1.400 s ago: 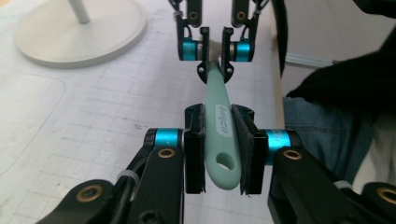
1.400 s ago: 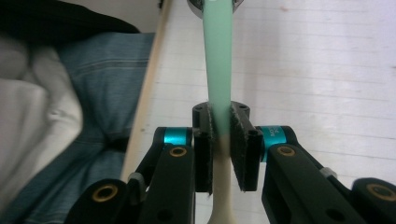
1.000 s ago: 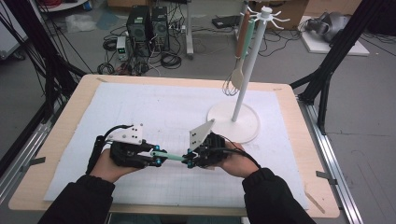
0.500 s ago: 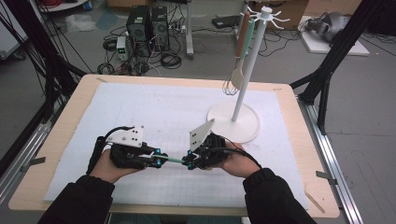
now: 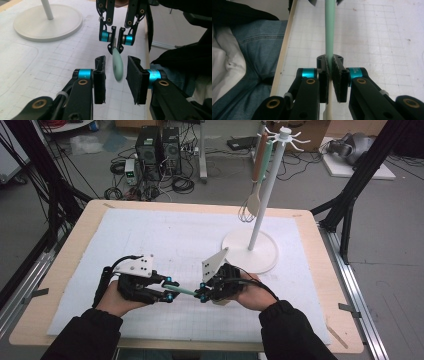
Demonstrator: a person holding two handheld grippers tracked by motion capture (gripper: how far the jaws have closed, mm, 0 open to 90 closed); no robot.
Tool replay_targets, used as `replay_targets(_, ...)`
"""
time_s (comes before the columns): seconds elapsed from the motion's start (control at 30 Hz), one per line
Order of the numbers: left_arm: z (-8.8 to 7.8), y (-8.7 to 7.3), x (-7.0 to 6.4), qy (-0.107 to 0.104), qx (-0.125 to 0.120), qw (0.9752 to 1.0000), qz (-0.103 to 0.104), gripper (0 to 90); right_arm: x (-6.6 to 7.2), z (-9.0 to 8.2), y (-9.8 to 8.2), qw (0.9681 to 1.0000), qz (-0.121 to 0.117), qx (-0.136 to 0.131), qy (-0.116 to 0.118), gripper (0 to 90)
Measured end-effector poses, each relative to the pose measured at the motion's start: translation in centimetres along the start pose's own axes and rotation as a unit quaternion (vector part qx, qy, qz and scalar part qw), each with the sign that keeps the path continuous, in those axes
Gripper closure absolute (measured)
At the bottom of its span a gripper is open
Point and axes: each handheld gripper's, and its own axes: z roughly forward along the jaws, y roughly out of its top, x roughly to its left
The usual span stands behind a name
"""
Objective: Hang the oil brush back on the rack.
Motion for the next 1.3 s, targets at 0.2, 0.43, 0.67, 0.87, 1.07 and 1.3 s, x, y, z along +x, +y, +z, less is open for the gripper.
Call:
replay_targets(0.2,-1.0,-0.8,-0.1,0.032,-0.017,0.9992,-0.017,56.6,-0.5,-1.4,-0.9,0.9993,0.021,-0.028,-0.014,84.5)
replay_targets(0.43,-1.6,-2.0,-0.2,0.062,-0.027,0.9973,-0.03,50.4,-0.9,-3.0,-1.7,0.9963,0.045,-0.061,-0.041,84.4)
replay_targets(0.67,-2.3,-2.6,-0.2,0.098,-0.033,0.9936,-0.044,37.5,-1.3,-4.4,-2.5,0.9912,0.073,-0.092,-0.062,84.4)
replay_targets(0.87,-2.7,-3.3,-0.2,0.126,-0.033,0.9904,-0.047,32.8,-1.6,-5.7,-3.3,0.9856,0.092,-0.117,-0.081,84.4)
replay_targets(1.07,-3.0,-3.6,-0.1,0.146,-0.031,0.9876,-0.049,29.5,-1.9,-6.7,-3.9,0.9798,0.11,-0.136,-0.097,84.4)
replay_targets(1.3,-3.1,-3.9,0.0,0.164,-0.037,0.9841,-0.058,24.0,-2.1,-8.3,-4.5,0.9723,0.131,-0.152,-0.119,84.4)
